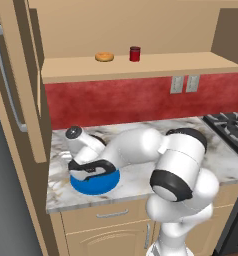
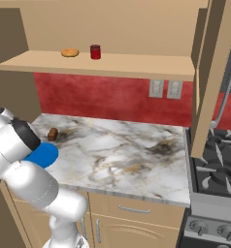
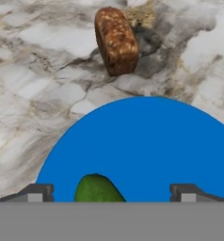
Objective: Pick the avocado and bread from the counter and place them on the plate. Then pick the jam from the cabinet and place it next to the plate. Lastly close the cabinet door.
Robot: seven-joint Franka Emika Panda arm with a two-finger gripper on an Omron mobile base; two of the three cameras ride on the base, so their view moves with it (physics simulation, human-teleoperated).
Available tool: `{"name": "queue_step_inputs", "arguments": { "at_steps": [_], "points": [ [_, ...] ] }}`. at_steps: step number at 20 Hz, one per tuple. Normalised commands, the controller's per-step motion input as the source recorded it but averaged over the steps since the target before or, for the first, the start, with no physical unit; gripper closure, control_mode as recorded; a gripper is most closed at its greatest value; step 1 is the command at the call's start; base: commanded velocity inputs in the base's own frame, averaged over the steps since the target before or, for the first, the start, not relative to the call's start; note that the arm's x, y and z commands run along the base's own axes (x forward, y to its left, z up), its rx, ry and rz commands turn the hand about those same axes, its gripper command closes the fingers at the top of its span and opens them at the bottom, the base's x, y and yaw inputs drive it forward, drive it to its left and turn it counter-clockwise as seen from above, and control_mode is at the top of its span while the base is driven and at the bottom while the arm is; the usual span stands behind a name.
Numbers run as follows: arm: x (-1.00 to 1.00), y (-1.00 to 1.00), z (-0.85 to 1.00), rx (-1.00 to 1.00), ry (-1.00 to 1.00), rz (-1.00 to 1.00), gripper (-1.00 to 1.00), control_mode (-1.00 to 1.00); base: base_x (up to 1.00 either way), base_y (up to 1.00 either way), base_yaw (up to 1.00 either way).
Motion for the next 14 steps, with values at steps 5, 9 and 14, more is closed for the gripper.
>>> {"name": "queue_step_inputs", "arguments": {
  "at_steps": [5,9,14],
  "points": [
    [0.07,-0.23,0.31,0.05,0.0,0.0,-1.0,-1.0,0.0,0.0,0.0],
    [0.11,-0.25,0.24,0.04,0.0,0.0,-1.0,-1.0,0.0,0.0,0.0],
    [0.27,-0.22,0.02,0.0,0.0,0.01,-1.0,-1.0,0.0,0.0,0.0]
  ]
}}
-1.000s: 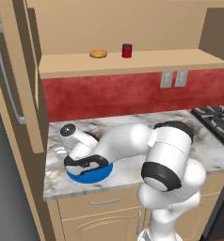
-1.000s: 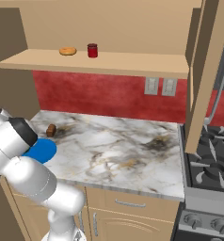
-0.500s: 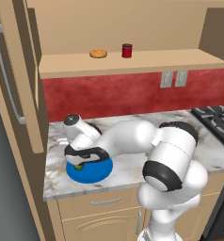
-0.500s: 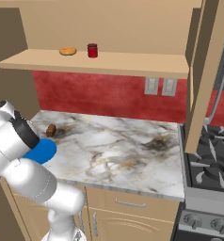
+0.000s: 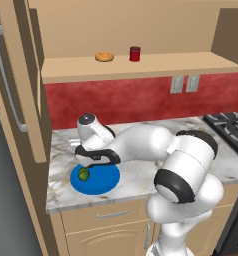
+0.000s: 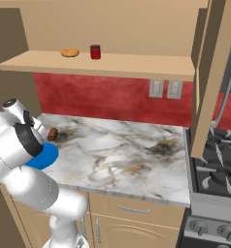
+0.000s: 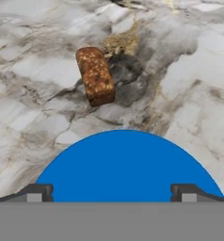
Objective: Pick the avocado and bread from the counter and place them on the plate. Then pick the jam from the cabinet and place it next to the plate. Lastly close the cabinet door.
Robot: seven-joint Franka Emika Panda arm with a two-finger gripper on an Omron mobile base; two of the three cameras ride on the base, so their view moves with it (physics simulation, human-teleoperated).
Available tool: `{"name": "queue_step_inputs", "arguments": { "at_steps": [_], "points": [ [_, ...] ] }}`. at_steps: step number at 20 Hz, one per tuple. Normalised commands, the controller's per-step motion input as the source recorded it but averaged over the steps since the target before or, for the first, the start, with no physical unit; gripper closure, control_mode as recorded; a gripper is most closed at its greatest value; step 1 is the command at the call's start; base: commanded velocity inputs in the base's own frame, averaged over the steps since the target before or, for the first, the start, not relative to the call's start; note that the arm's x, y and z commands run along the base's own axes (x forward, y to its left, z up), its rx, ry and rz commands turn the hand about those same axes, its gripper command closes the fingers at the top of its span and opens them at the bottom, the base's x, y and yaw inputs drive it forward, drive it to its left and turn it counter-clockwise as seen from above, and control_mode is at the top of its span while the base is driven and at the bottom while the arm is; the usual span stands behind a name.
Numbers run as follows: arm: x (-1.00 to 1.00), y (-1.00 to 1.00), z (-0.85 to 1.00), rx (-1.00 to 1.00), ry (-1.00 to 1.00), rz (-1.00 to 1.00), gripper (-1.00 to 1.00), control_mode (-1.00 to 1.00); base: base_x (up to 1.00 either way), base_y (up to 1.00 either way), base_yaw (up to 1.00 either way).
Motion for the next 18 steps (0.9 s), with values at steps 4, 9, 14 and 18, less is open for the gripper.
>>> {"name": "queue_step_inputs", "arguments": {
  "at_steps": [4,9,14,18],
  "points": [
    [0.38,-0.18,0.0,0.0,0.0,0.05,-1.0,-1.0,0.0,0.0,0.0],
    [0.38,-0.13,0.0,0.0,0.0,0.07,-1.0,-1.0,0.0,0.0,0.0],
    [0.37,-0.06,0.0,0.0,0.0,0.07,-1.0,-1.0,0.0,0.0,0.0],
    [0.3,0.0,0.0,0.0,0.0,0.06,-1.0,-1.0,0.0,0.0,0.0]
  ]
}}
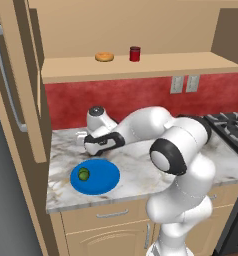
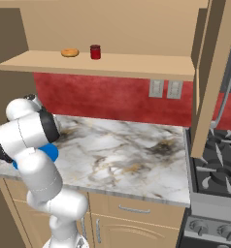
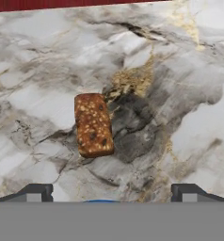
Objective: Pick the avocado and bread from the counter and place them on the plate. Then pick the jam from the cabinet and place it next to the plate. Lastly close the cabinet door.
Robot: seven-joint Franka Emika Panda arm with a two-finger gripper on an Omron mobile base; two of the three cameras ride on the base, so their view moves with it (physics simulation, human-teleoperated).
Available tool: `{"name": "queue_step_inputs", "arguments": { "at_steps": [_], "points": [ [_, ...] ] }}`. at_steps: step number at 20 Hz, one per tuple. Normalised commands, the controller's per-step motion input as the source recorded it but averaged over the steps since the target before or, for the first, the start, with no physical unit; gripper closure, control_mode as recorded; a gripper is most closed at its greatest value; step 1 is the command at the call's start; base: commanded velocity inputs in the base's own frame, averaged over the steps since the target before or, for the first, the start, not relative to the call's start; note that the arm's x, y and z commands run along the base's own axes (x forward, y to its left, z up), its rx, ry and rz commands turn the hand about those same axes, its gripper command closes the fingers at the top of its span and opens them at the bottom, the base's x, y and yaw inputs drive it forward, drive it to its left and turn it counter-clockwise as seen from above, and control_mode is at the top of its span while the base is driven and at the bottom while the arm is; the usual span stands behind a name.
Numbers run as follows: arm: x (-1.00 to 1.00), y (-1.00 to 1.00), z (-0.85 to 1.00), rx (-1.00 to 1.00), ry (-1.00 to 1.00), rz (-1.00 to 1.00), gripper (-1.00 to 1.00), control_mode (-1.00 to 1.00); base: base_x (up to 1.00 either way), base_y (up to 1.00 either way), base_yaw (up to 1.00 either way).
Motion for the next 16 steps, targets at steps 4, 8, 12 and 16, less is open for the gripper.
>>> {"name": "queue_step_inputs", "arguments": {
  "at_steps": [4,8,12,16],
  "points": [
    [0.13,0.0,0.0,0.0,0.0,0.06,-1.0,-1.0,0.0,0.0,0.0],
    [0.0,0.0,0.0,0.0,0.0,0.0,-1.0,-1.0,0.0,0.0,0.0],
    [0.0,0.0,-0.01,0.0,0.0,0.0,-1.0,-1.0,0.0,0.0,0.0],
    [0.03,0.0,0.0,0.0,0.0,0.0,-1.0,-1.0,0.0,0.0,0.0]
  ]
}}
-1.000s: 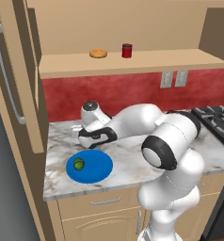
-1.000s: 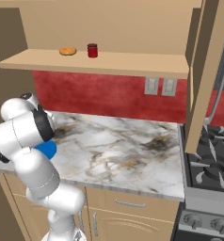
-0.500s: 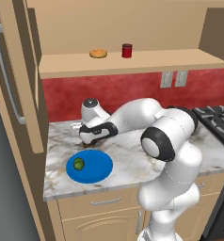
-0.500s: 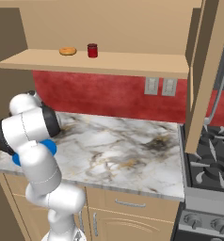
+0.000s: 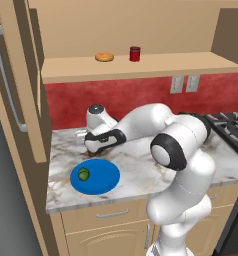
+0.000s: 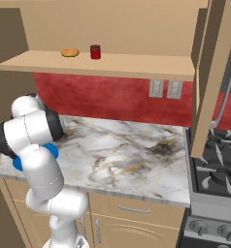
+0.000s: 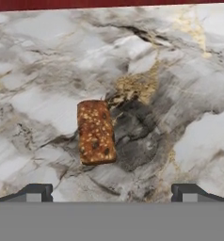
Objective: Pick the avocado and bread from the counter and place them on the plate. Then pick the jam from the cabinet and place it next to the plate. Lastly close the cabinet door.
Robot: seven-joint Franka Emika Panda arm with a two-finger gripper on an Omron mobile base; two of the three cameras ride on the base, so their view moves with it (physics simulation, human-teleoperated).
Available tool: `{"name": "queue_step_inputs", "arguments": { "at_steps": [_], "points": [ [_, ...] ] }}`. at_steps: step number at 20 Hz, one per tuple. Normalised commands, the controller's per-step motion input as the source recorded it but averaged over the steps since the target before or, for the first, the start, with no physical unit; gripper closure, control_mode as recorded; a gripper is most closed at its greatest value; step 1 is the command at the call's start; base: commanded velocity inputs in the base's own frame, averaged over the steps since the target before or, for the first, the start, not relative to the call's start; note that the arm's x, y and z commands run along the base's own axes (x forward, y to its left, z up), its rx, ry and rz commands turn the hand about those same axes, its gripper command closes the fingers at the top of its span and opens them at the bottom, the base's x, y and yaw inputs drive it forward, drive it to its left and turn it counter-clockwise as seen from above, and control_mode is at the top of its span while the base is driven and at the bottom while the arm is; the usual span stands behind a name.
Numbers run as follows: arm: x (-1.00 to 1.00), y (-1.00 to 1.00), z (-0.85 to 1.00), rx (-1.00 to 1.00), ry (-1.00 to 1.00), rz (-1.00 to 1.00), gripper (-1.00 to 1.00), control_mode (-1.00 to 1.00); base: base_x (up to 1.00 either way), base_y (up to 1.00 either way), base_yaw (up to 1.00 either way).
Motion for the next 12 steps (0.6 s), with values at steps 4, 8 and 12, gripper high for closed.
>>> {"name": "queue_step_inputs", "arguments": {
  "at_steps": [4,8,12],
  "points": [
    [0.08,0.0,0.0,0.0,0.0,0.0,-1.0,-1.0,0.0,0.0,0.0],
    [0.02,0.0,-0.07,0.0,0.0,0.0,-1.0,-1.0,0.0,0.0,0.0],
    [0.0,0.0,-0.09,0.0,0.0,0.0,-1.0,-1.0,0.0,0.0,0.0]
  ]
}}
